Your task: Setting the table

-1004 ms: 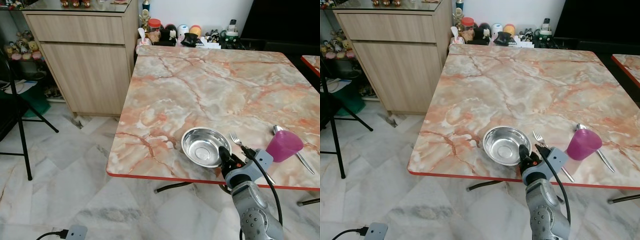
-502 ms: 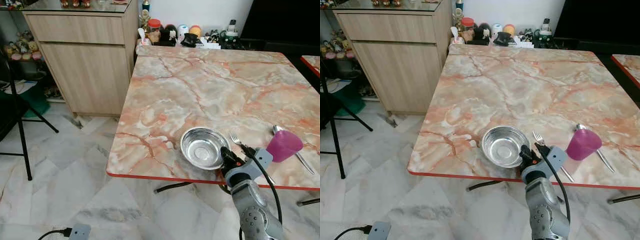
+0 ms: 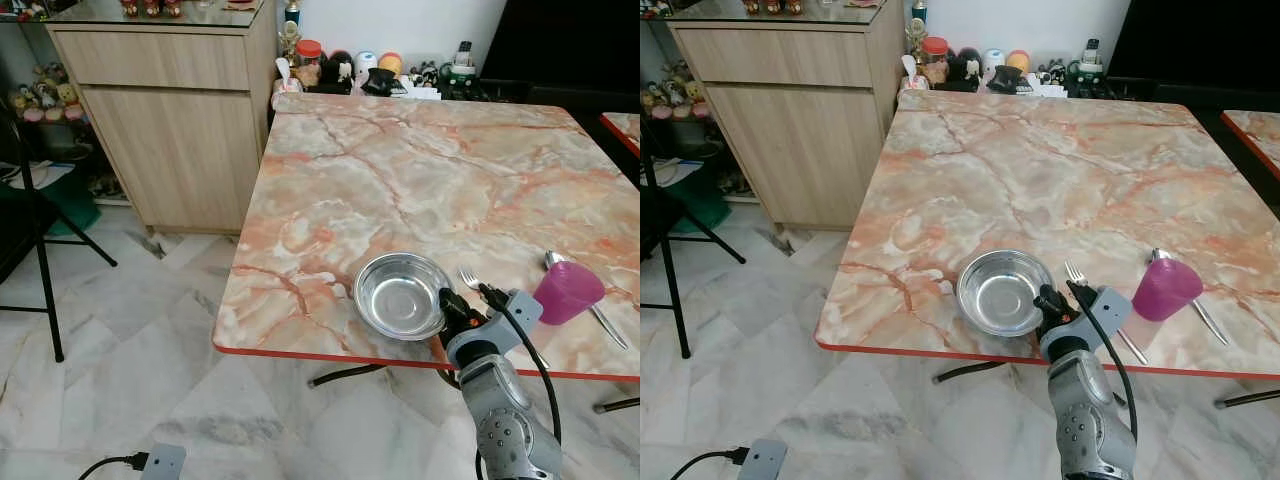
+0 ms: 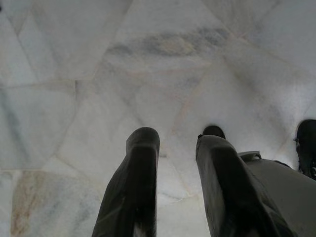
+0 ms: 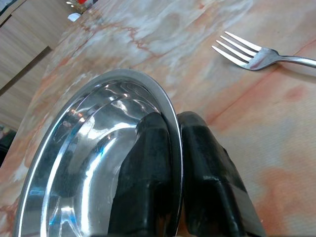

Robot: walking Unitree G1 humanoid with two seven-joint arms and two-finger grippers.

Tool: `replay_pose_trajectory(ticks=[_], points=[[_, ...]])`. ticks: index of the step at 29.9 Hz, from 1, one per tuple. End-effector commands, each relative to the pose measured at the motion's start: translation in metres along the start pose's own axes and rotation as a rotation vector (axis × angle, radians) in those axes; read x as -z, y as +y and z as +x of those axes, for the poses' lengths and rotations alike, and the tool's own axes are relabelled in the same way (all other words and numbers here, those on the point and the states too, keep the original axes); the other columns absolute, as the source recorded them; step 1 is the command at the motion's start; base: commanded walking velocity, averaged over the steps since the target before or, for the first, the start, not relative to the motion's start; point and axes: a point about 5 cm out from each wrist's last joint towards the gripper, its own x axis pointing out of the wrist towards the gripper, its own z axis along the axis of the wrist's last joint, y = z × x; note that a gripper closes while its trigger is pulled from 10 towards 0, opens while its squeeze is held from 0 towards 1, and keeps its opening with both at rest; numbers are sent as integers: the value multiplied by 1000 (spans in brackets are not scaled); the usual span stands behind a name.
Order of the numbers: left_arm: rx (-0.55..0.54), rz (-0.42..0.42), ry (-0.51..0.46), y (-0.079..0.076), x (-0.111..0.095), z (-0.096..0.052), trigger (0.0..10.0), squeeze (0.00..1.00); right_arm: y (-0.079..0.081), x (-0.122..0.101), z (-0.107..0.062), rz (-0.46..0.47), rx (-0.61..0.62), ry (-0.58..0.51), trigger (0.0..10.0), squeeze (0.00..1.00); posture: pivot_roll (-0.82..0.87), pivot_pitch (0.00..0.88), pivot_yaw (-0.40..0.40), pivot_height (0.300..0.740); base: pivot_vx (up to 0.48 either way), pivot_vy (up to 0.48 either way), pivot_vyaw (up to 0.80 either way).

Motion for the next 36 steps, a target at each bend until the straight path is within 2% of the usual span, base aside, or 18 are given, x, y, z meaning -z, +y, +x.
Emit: replay_pose_trajectory(ticks=[1, 5, 6, 7, 8, 10, 12, 22, 25, 30, 32, 33, 35, 36], points=[[5, 2, 53, -1, 12, -2, 10000, 0, -6, 3, 0, 3, 42, 12, 10000, 0, 17, 124, -25, 740, 0, 0, 0], [1, 2, 53, 0, 12, -2, 10000, 0, -4, 4, 0, 25, 32, 5, 10000, 0, 19, 125, -25, 740, 0, 0, 0], [0, 3, 53, 1, 12, -2, 10000, 0, -2, 3, 0, 57, 28, -10, 10000, 0, 19, 125, -25, 740, 0, 0, 0], [0, 5, 52, 1, 12, -2, 10000, 0, 0, -3, 0, 112, 15, -67, 10000, 0, 19, 125, -25, 740, 0, 0, 0], [0, 5, 52, 1, 12, -2, 10000, 0, 1, -5, 0, 125, 12, -82, 10000, 0, 19, 125, -25, 740, 0, 0, 0], [-1, 5, 51, 1, 12, -2, 10000, 0, 11, -21, -1, 237, -66, -196, 10000, 0, 22, 127, -22, 740, 0, 0, 0], [0, 7, 52, 1, 12, -2, 10000, 0, 16, -31, -3, 280, -101, -258, 10000, 0, 18, 126, -22, 740, 0, 0, 0], [8, 16, 55, -3, 12, -2, 10000, 0, 18, -51, -8, 387, -155, -409, 10000, 0, 15, 131, -25, 740, 0, 0, 0], [9, 21, 57, -3, 13, -2, 10000, 0, 17, -55, -9, 391, -153, -428, 10000, 0, 11, 133, -25, 740, 0, 0, 0], [8, 41, 59, -3, 14, -3, 10000, 0, 18, -57, -11, 340, -175, -441, 10000, 0, 9, 132, -26, 740, 0, -323, 0], [9, 36, 59, -3, 14, -3, 10000, 0, 23, -59, -12, 274, -198, -441, 10000, 0, 10, 130, -27, 740, 0, -480, 0], [9, 36, 59, -3, 14, -3, 10000, 0, 23, -59, -12, 274, -198, -441, 10000, 0, 10, 130, -27, 740, 0, -480, 0], [11, 35, 59, -4, 14, -3, 10000, 0, 42, -67, -14, 155, -272, -463, 10000, 0, 6, 127, -27, 740, 0, -480, 0], [11, 35, 59, -4, 14, -3, 10000, 0, 44, -68, -15, 144, -281, -466, 10000, 0, 6, 127, -27, 740, 0, -480, 0]])
